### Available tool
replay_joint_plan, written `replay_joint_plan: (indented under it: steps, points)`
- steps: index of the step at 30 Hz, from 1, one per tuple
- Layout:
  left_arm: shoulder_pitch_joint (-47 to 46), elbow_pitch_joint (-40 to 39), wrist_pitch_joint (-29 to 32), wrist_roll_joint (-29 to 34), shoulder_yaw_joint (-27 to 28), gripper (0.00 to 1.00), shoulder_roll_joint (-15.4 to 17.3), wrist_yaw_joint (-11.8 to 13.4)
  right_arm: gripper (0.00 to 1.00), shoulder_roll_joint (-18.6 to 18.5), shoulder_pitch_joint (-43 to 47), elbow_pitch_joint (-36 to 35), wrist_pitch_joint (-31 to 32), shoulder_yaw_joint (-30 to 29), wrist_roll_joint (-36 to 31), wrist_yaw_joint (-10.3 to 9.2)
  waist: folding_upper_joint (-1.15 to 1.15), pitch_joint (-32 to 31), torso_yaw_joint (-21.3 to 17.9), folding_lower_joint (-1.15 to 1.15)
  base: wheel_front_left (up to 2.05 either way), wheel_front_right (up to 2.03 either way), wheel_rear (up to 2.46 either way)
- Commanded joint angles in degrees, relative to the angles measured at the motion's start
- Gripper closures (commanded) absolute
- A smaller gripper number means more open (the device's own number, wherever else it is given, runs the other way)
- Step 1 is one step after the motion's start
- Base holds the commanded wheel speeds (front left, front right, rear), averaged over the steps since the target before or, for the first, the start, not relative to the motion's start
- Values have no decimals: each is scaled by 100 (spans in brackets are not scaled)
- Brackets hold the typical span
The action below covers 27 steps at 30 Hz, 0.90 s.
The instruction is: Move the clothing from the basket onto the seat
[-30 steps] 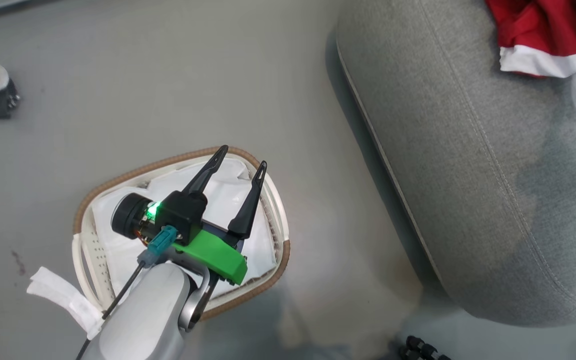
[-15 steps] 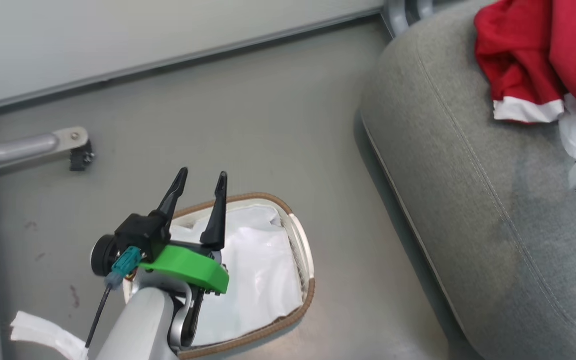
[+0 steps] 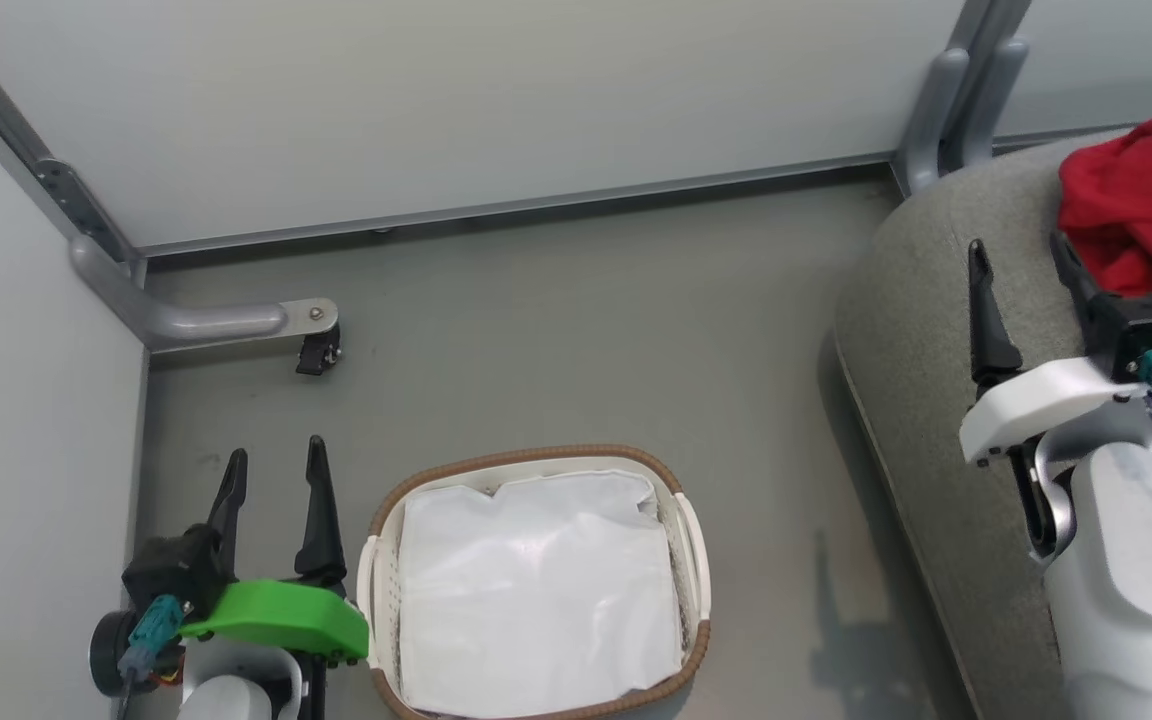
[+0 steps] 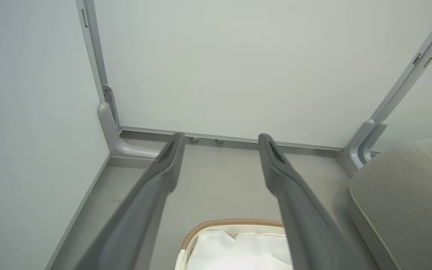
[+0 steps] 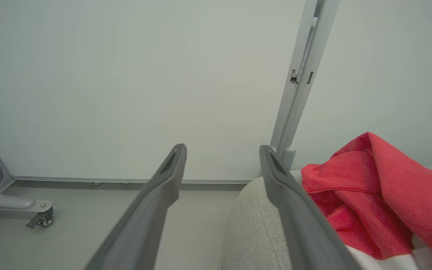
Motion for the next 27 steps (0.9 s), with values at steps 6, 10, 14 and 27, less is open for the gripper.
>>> replay_joint_plan:
  steps: [6,10,14,27]
  points:
    - [461,-29,5,73,266,0,-24,-131,0,263,806,-355,-13,178,33,-6,0,-486,487,0,0,0,0]
    - [665,-49,5,153,282,0,-29,-184,0,312,1278,-540,-13,487,217,-6,0,-556,528,0,0,0,0]
    - [866,-107,5,118,340,0,-31,-208,0,305,1695,-749,-13,772,551,-6,0,-603,517,0,0,0,0]
    - [1200,-182,5,-81,360,0,-31,-77,0,307,2128,-893,-13,1089,829,-6,0,-706,390,0,0,0,0]
